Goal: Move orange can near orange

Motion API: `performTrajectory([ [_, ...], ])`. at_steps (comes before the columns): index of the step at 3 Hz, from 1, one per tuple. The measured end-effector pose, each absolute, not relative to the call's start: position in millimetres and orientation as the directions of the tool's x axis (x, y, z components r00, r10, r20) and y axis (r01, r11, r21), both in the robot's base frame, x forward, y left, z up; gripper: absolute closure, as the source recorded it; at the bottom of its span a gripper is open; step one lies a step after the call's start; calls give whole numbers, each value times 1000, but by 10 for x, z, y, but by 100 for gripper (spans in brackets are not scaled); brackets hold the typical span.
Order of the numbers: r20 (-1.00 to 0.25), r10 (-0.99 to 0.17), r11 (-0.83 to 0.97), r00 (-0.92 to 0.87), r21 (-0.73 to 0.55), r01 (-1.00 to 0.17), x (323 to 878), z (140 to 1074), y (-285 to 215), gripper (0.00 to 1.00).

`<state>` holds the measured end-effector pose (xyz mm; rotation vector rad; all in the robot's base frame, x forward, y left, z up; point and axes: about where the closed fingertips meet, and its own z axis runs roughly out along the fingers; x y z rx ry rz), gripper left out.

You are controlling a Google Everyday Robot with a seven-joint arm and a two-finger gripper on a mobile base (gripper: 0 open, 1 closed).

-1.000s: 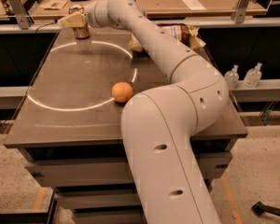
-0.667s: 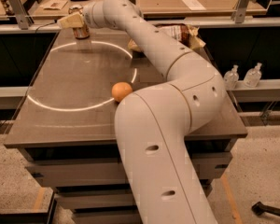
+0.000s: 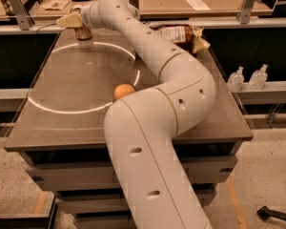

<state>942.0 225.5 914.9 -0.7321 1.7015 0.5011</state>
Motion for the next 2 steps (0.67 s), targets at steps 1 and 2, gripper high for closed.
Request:
performTrajectory([
  [1,-968,-208,702,-141,-47,-710,9460,9142,2394,0],
  [2,-972,-200,681,-126,-45,-731,9483,9143,2548,18],
])
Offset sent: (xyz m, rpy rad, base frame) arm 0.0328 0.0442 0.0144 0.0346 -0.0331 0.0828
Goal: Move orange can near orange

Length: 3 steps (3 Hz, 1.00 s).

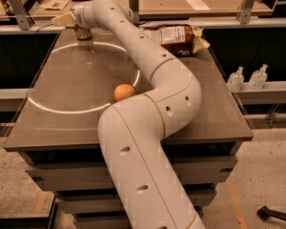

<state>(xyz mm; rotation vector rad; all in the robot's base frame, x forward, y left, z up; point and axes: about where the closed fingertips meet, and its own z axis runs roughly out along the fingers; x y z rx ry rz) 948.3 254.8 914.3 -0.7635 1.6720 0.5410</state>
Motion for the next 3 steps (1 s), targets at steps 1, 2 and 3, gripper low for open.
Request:
performTrajectory([
  [1,-974,-197,668,-110,-51,-742,9518,9141,2575,41],
  [2,-976,-202,656,-88,-68,-751,9527,9174,2599,64],
  [3,-972,-231,621,-43,-113,-776,9463,9261,2590,88],
])
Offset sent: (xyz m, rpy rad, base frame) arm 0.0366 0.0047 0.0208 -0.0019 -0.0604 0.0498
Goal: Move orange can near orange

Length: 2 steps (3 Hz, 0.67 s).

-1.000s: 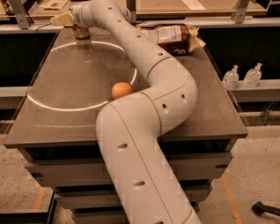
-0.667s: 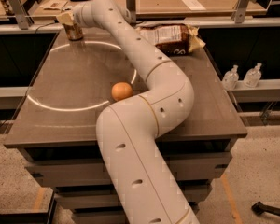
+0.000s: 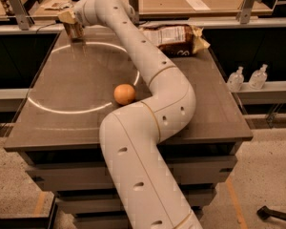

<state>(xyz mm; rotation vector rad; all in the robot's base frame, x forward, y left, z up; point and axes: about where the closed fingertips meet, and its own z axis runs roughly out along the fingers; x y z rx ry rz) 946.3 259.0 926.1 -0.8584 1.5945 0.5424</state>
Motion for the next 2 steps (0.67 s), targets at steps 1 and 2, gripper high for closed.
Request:
performTrajectory([
  [1,-958,-288,536,-2,-159,-829,9221,9397,2459,100],
  [2,-923,-384,408,9,-178,-896,8858,9318,2410,100],
])
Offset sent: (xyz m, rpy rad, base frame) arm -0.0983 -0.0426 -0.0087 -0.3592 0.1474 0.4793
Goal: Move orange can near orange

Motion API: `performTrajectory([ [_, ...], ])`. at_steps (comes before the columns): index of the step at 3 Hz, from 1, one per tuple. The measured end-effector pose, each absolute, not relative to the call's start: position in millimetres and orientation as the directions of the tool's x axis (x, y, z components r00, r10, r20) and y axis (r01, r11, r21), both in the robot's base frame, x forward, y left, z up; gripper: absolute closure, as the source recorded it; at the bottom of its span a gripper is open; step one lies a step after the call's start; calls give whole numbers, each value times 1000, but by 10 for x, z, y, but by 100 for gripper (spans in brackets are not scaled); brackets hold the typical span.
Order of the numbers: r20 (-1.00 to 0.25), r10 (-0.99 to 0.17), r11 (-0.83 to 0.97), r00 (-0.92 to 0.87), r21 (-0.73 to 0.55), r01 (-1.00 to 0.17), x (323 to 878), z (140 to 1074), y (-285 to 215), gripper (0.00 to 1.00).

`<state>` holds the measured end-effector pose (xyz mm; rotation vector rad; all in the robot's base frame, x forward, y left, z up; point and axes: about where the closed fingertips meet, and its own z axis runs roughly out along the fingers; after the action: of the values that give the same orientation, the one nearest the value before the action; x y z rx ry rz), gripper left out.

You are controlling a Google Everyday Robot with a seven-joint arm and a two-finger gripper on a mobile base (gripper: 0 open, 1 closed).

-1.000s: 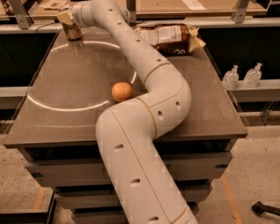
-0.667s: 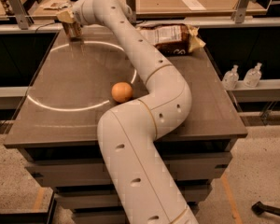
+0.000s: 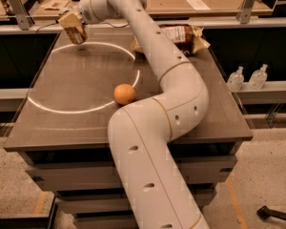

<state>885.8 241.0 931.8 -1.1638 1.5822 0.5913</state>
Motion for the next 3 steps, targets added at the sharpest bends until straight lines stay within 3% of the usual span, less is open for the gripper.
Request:
performTrajectory([
  [1,-881,-472,311,1,-167,-935,8572,9175,2294,100],
  [3,-904,-428,300,-14,-128,-945,8438,9238,1690,100],
])
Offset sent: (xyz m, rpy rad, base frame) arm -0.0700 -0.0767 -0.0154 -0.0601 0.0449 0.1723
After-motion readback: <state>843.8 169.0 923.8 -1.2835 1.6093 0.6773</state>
